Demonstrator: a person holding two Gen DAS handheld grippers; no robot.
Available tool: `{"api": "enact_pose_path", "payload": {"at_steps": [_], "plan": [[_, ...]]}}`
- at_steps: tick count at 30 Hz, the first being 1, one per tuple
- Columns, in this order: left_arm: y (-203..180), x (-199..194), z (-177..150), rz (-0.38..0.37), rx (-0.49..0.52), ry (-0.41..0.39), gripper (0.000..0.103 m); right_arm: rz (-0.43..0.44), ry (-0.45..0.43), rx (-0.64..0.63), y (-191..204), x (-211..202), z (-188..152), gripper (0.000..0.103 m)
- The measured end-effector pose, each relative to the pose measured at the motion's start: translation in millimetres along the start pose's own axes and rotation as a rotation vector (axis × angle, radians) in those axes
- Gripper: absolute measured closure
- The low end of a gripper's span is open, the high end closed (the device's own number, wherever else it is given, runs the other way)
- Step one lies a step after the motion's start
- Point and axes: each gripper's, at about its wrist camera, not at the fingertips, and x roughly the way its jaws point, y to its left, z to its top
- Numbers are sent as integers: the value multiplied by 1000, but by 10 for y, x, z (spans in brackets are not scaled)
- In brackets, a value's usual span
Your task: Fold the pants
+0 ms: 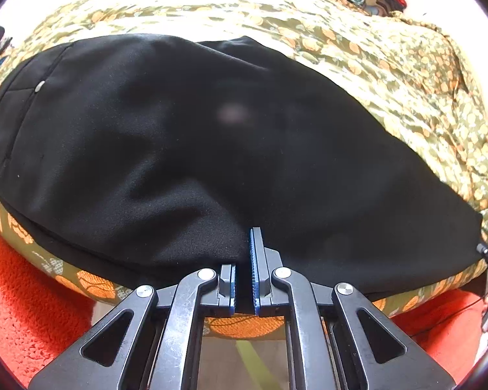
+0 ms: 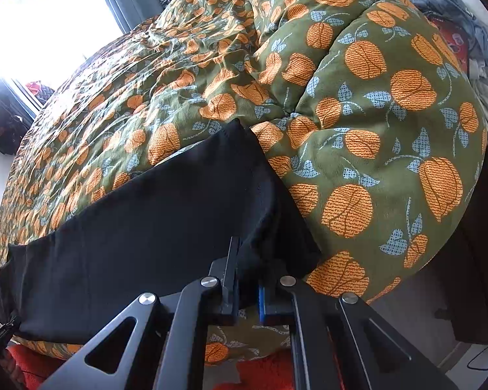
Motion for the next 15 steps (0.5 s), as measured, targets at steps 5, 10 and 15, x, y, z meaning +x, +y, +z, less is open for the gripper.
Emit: {"api": "enact_pose_path", "payload": {"at_steps": [5,10,15], "plan": [[-98,-18,-42,81,80,0,96,-18,-21,-1,33,-35,-15,92],[-57,-333,-214,143,133,56,57,-104,-134,67,-125,-403,-75,48],[-376,-698,-115,86,204,-63,36,-41,-258,-69,16,-806,-39,48]]}}
